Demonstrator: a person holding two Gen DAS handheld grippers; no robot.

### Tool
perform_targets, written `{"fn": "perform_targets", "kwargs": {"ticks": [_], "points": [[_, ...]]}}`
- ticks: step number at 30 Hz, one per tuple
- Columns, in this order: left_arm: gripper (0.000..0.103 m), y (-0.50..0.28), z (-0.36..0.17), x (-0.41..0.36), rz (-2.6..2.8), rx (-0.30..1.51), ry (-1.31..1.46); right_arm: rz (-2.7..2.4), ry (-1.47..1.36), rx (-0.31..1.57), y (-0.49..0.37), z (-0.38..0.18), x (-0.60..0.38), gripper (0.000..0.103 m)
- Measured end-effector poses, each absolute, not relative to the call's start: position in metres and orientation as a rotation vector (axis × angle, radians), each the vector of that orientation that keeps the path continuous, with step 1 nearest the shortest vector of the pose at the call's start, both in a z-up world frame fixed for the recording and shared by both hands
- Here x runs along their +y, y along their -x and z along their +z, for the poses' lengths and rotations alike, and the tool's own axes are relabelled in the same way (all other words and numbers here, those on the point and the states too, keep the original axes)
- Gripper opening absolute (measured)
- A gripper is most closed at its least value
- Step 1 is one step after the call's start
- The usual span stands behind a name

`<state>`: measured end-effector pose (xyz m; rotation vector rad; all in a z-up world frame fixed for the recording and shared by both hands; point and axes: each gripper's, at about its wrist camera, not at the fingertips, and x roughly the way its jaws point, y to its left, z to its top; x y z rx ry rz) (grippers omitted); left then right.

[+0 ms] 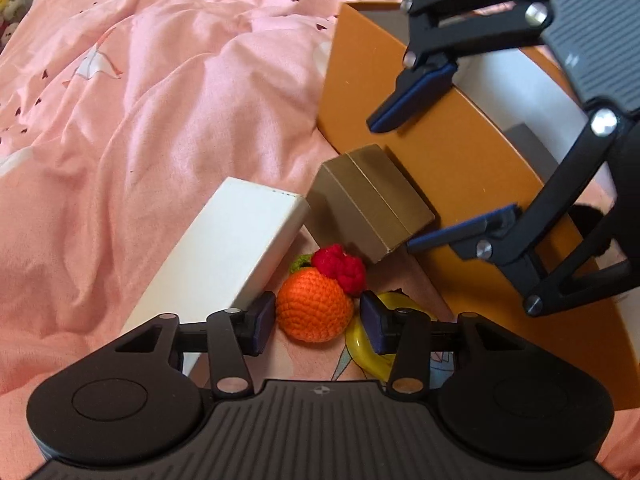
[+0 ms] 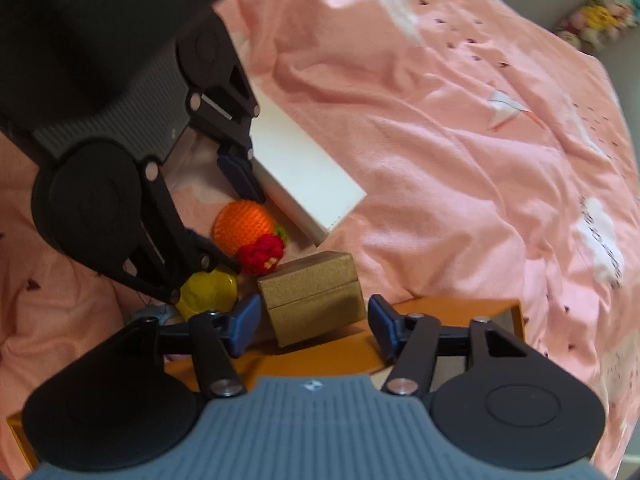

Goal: Organize objects
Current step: 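Grasp the small tan box with the right gripper while the left grasps the orange crochet fruit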

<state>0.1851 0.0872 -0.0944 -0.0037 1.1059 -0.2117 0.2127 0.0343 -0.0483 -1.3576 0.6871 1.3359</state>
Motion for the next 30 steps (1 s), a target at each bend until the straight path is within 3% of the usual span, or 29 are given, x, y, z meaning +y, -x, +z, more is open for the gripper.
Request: {"fn": "perform_targets", "kwargs": {"ticks": [4,9,17,21,30], "points": [[0.047,-0.177,-0.087,0.097,-0.178,1.095,0.087,1.37,1.449,0.705,-0.214,-0.059,0.043,0.071],[0.046,-0.164,-0.075,0.106,-0.136,1.062,0.135,1.354,1.565,0.691,-0.213,-0.073,0.048,0.071],[0.046,-0.154,-0.061,0.108,-0.056,1.019,0.215,1.316,1.595,0.679,-0.207,-0.084,0.045,0.064],[0.046,-0.15,-0.06,0.115,0.01,1.019,0.332,1.345,1.539,0.645,-0.194,-0.071,0.038,0.063],[0.046,-0.131,-0.047,0.116,0.05,0.995,0.312,1.437,1.472,0.631,-0.141,-0.035,0.015,0.062]]}}
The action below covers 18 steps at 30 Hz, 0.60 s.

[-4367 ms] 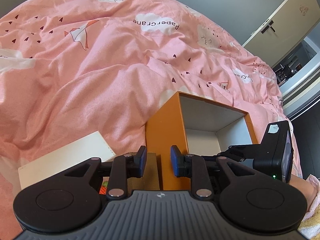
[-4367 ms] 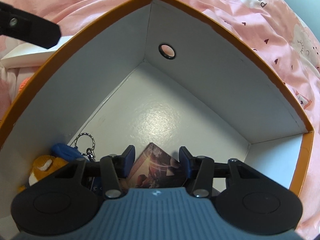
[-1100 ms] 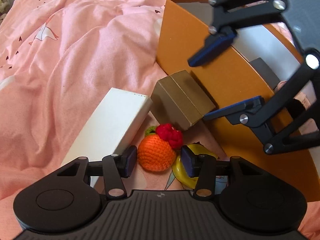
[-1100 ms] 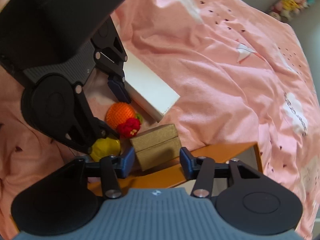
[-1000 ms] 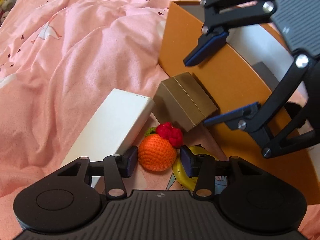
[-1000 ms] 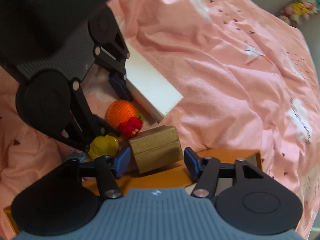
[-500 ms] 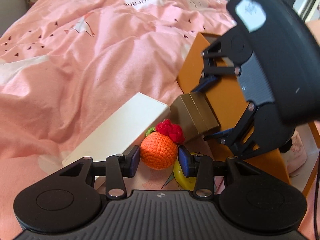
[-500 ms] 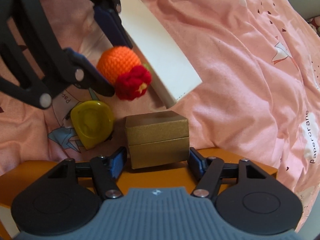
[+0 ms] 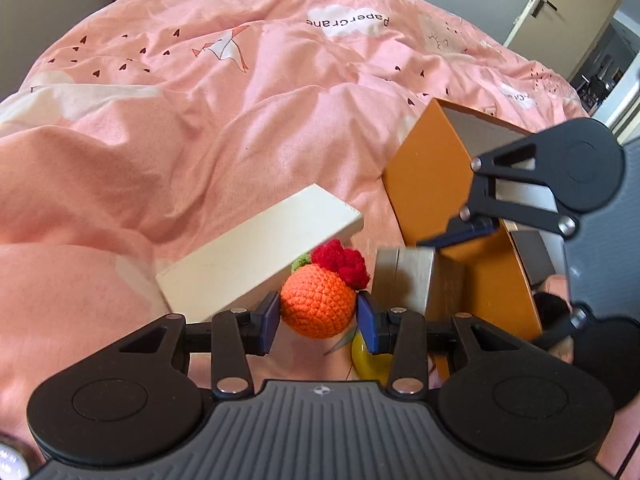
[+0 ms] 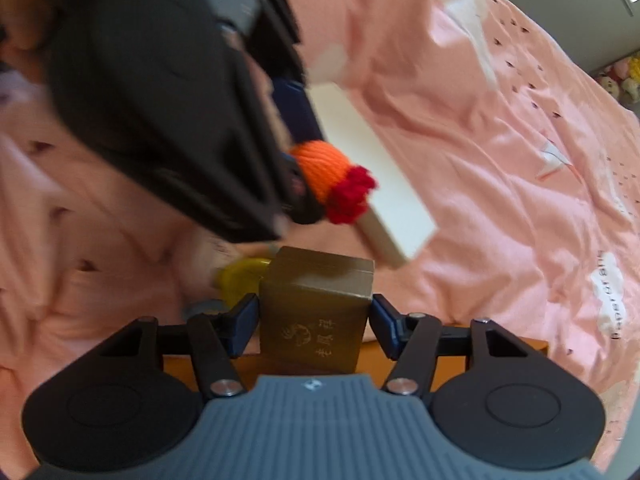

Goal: Organize objects
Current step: 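Carry the tan box and the orange crochet fruit over the shoebox with both grippers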

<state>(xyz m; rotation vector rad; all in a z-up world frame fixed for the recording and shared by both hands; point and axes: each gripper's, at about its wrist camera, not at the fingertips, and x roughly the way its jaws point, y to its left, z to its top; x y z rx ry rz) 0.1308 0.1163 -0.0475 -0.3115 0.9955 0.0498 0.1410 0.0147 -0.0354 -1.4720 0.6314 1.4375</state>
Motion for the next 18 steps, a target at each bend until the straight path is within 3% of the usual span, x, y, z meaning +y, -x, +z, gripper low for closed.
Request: {"fn": "perform_targets", "kwargs": {"ticks": [8,18], "points": [[0.046,-0.111,-0.05,0.112,0.091,1.034,0.262,1.456,1.401,0.708,-0.113,-0.047,0.021,0.061],[0.046,-0.099,-0.044,0.133,0.143,1.021,0.23,1.414,1.073,0.79,-0.112,-0.065,0.027,0.061]]}}
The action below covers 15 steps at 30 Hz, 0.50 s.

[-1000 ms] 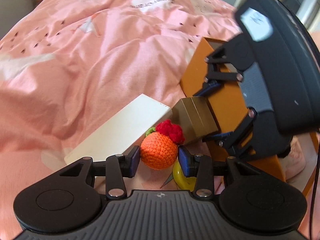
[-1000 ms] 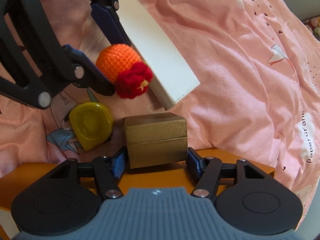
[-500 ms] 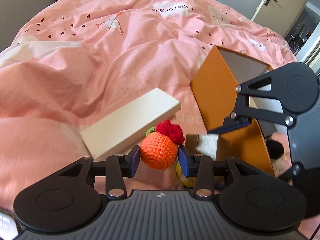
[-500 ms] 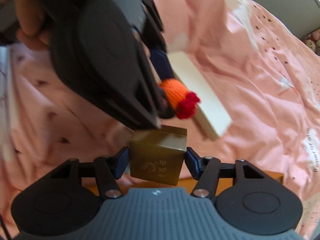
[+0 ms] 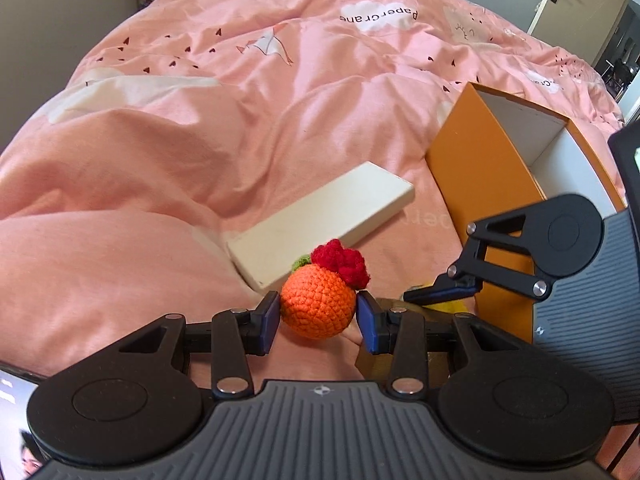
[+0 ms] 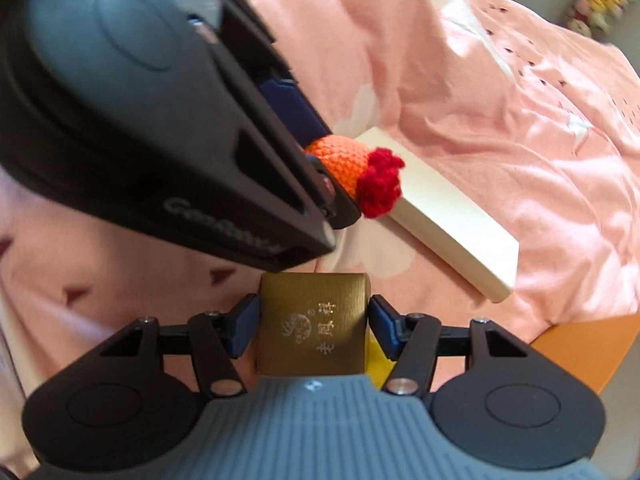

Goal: Organize objects
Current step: 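Carry the tan box and the orange crochet fruit over the shoebox with both grippers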

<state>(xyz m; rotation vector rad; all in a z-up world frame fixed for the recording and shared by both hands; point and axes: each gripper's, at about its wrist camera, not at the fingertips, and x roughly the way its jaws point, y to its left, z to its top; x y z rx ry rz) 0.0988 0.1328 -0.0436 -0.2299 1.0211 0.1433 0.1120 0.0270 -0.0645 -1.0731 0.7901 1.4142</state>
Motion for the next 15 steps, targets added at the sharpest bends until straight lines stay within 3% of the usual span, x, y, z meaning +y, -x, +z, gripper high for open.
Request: {"fn": "perform_targets", "kwargs": {"ticks": [5,8,15], "points": [[0.046,-0.102,-0.047,0.136,0.134,1.034,0.223,1.382,0.945,0.856,-0.123,-0.062,0.02,0.063],[0.046,-0.102,-0.048,0.136,0.131,1.034,0.221,1.377,0.897,0.888,-0.128,-0.058,0.012,0.071],[0.046,-0.102,-0.046,0.132,0.107,1.03,0.219,1.349,0.958,0.901,-0.125,-0.063,-0.001,0.072]]}}
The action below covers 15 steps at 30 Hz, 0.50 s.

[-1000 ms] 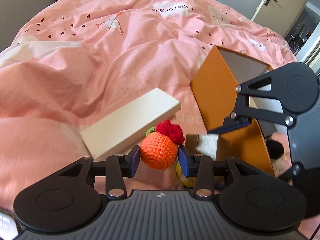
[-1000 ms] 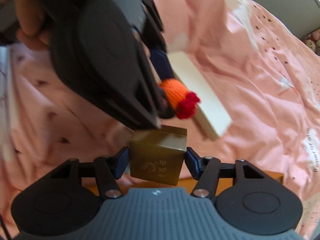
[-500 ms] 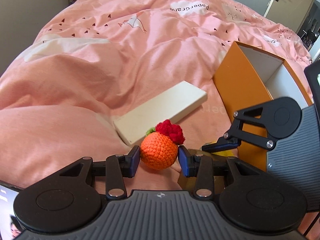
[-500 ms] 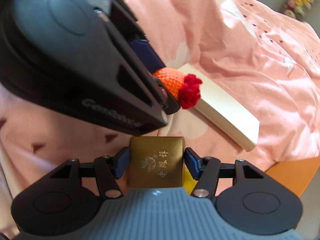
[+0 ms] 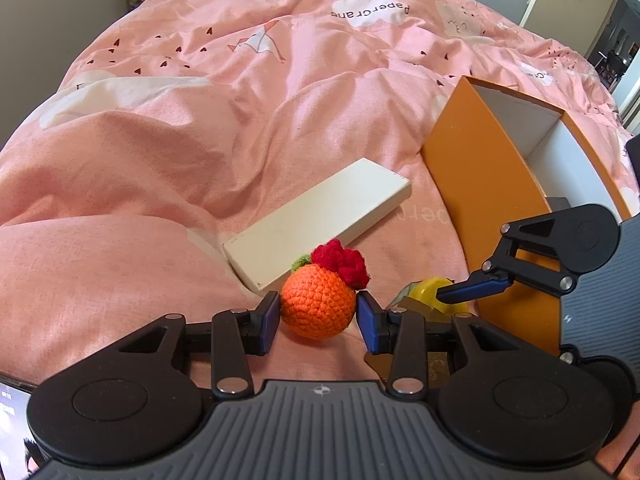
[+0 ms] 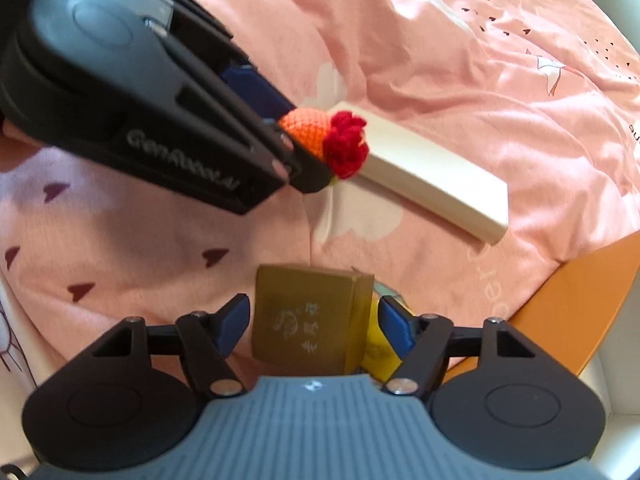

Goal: Organize objects
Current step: 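Carry the tan box and the orange crochet fruit over the shoebox with both grippers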

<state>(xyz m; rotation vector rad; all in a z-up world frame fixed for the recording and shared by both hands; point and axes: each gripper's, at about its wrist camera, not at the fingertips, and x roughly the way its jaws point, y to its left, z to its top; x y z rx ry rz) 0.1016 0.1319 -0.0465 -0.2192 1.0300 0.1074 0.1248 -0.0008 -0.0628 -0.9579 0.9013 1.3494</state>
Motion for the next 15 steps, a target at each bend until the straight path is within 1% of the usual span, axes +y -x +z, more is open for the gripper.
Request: {"fn": "perform_targets", "kwargs": {"ticks": [3,7,15], "points": [[0.046,-0.101,-0.046,0.129,0.099,1.028,0.215,1.338,0.924,0.91,-0.126,-0.065,0.002,0.071],[0.046,-0.1,-0.045,0.128,0.088,1.031,0.221,1.257,0.941,0.872,-0.12,-0.069,0.005,0.069],[0.046,-0.099,-0.043,0.122,0.072,1.034,0.206,1.156,0.91,0.85,-0.107,-0.069,-0.001,0.068]]}}
